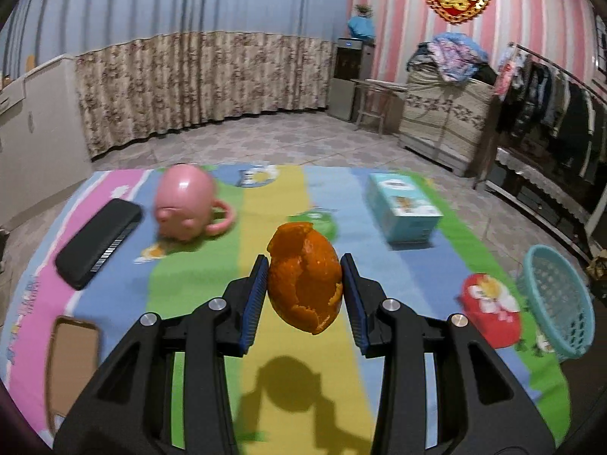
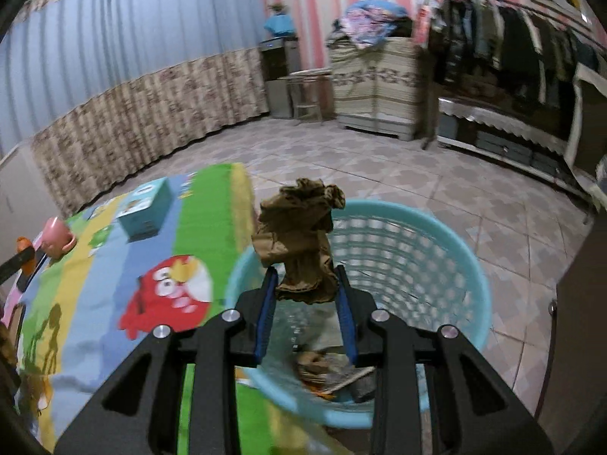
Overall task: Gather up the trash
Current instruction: 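Carry the orange peel and brown item with both tools over the basket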
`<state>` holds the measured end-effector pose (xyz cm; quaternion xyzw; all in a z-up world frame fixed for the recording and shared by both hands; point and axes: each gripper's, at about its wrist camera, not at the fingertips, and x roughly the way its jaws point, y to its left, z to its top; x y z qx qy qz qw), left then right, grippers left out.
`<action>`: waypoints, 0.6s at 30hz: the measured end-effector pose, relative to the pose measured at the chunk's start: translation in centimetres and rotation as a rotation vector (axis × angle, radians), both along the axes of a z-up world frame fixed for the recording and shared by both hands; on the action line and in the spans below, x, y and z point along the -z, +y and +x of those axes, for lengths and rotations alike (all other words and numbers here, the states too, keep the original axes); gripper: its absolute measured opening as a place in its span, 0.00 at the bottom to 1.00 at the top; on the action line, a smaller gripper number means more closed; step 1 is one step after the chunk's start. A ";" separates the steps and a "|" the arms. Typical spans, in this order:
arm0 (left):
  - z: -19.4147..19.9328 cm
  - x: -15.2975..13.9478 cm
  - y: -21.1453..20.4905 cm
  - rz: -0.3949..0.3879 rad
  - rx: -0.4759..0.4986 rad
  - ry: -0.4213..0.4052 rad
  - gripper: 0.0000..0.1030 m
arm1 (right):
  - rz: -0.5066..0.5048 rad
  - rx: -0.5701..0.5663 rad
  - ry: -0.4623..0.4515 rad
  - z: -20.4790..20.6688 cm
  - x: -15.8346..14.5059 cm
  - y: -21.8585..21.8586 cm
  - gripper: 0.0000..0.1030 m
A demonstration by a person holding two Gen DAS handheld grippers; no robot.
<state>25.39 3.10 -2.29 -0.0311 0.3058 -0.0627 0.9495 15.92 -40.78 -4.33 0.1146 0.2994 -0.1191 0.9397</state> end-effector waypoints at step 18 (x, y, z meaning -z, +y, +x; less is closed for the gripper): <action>-1.4 -0.7 -18.4 0.006 0.279 -0.020 0.37 | 0.075 0.094 -0.045 -0.9 0.9 -6.0 0.30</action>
